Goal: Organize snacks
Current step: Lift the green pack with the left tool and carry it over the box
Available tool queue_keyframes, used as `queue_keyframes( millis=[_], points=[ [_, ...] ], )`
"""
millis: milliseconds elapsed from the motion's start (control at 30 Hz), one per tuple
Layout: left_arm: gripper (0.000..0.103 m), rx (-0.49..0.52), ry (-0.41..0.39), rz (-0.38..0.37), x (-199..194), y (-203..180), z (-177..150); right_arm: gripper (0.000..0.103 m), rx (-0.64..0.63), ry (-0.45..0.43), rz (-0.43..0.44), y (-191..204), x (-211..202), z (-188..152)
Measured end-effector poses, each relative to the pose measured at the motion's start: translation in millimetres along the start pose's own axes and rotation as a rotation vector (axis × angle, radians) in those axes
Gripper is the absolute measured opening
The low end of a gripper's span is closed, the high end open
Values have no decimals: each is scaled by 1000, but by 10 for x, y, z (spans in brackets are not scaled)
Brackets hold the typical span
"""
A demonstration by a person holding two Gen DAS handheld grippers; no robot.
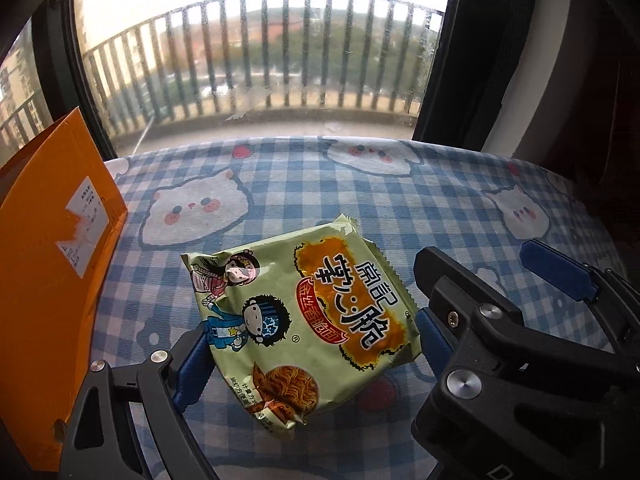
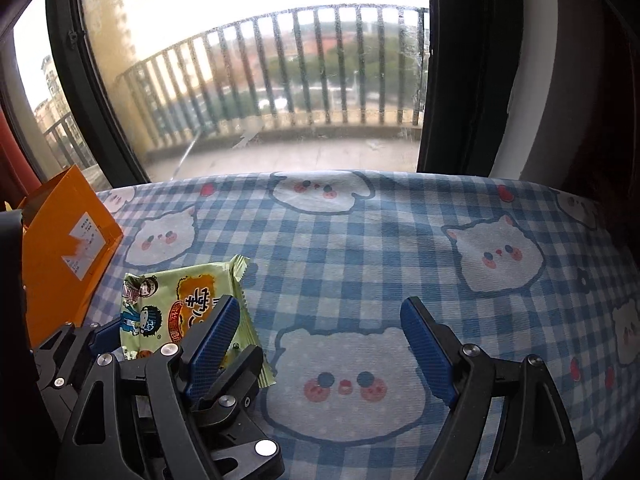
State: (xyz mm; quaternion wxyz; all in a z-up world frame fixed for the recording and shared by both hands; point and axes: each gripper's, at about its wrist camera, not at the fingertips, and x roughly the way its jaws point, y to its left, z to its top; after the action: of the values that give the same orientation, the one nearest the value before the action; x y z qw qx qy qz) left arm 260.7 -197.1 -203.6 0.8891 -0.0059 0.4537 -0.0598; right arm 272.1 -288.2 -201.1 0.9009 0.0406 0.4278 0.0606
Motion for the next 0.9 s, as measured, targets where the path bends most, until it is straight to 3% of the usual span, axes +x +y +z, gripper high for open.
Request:
queue_keyframes(
  millis=[300,900],
  points=[
    [93,54,-80,-40,-618,133,-291,86,73,-34,26,225,-549,-313],
    [92,109,-268,-46,-1945,531,-686,86,44,-173,-15,939,-1786,-564]
  ],
)
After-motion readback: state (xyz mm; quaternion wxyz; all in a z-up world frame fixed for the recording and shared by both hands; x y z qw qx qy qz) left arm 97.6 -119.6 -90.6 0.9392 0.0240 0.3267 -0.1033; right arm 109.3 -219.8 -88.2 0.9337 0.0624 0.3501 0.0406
